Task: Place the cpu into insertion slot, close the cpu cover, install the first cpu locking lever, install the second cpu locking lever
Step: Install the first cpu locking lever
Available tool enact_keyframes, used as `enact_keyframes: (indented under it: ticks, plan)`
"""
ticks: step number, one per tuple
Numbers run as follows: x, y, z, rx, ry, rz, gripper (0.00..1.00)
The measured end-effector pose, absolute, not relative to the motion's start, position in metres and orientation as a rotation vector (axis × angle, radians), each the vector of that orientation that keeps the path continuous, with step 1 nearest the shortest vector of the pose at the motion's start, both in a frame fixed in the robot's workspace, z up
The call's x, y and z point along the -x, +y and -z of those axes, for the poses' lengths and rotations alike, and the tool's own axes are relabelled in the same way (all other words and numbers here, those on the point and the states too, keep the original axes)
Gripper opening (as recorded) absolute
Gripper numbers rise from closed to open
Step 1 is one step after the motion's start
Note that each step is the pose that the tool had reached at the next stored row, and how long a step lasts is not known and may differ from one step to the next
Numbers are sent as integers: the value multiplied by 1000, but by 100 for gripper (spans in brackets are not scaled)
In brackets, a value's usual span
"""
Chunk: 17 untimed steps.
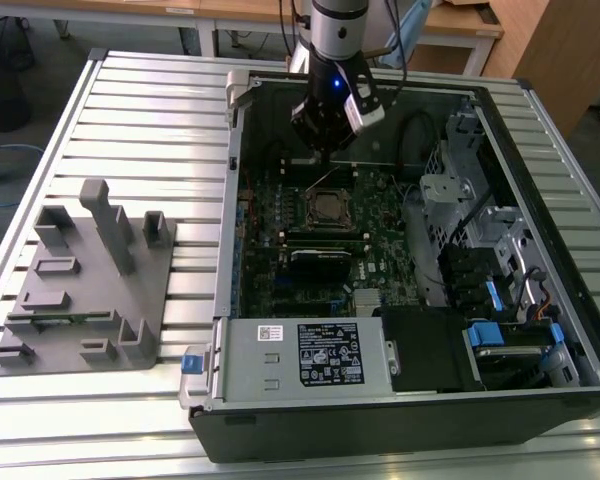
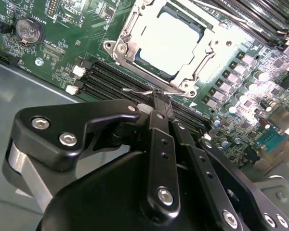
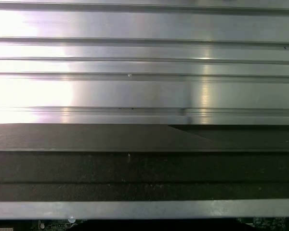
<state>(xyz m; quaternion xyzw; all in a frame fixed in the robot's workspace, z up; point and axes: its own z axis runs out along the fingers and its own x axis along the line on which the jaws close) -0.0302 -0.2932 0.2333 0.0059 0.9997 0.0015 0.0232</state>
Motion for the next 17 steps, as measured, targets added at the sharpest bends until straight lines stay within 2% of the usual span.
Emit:
enact_keyframes:
  ticks: [17]
  plan:
    - [30, -293, -228, -18, 3095, -3, 11]
